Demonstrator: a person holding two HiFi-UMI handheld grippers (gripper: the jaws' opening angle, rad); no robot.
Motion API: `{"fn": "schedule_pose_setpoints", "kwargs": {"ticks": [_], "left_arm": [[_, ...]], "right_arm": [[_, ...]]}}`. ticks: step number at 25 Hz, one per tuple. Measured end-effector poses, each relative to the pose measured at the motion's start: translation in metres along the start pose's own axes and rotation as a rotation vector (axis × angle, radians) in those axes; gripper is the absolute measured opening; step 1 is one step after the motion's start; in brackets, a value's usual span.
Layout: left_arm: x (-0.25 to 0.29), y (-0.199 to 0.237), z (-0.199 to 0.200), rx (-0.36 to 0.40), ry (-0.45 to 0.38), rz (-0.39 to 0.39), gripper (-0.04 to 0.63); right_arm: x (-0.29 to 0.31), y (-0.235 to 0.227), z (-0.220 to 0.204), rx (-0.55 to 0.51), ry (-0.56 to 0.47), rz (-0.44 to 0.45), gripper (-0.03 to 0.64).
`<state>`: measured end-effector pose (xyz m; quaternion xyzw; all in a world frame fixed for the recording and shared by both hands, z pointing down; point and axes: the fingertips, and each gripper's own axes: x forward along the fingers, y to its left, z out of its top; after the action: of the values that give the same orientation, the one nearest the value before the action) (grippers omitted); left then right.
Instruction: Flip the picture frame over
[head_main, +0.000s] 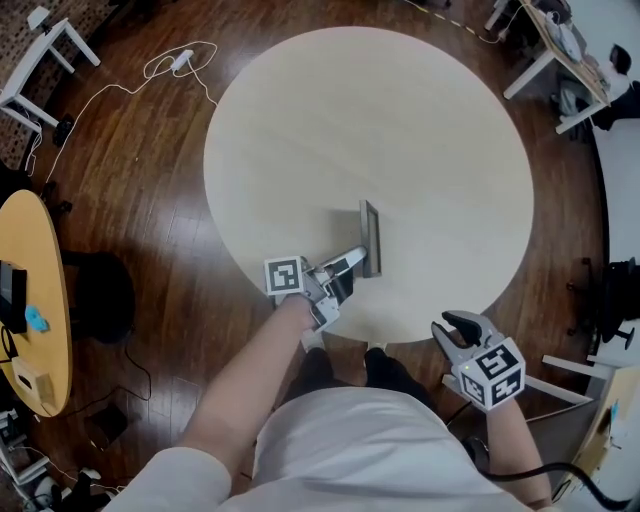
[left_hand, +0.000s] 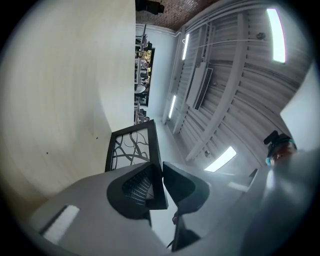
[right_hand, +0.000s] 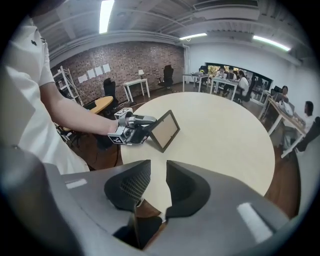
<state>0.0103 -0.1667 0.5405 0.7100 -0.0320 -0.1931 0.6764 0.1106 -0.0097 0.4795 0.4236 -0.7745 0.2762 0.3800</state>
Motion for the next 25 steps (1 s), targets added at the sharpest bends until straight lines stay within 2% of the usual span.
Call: {"fn": "schedule_pose_setpoints", "kwargs": {"ticks": [7,14,21,25], "left_arm": [[-0.008,0.003,0.003,0.029,0.037,0.035,0.075],[-0.024,0.022,0.008,0.120,0.099,0.124,0.034],[-0.025,0.040,0.008,0.094,0.123,0.193,0.011],[-0.021,0.050,0.010,0.081,0.127,0.284,0.009]], "right_arm": [[0.010,0.019,-0.008,0.007,0.032,0.022,0.106],[0.007,0.025,-0.019,0.044,0.034,0.001,0.104],[0.003,0.029,-0.029,0.069,0.032,-0.020,0.104],[0.001,0.030,-0.032,0.082,0.030,-0.027,0.104]]}}
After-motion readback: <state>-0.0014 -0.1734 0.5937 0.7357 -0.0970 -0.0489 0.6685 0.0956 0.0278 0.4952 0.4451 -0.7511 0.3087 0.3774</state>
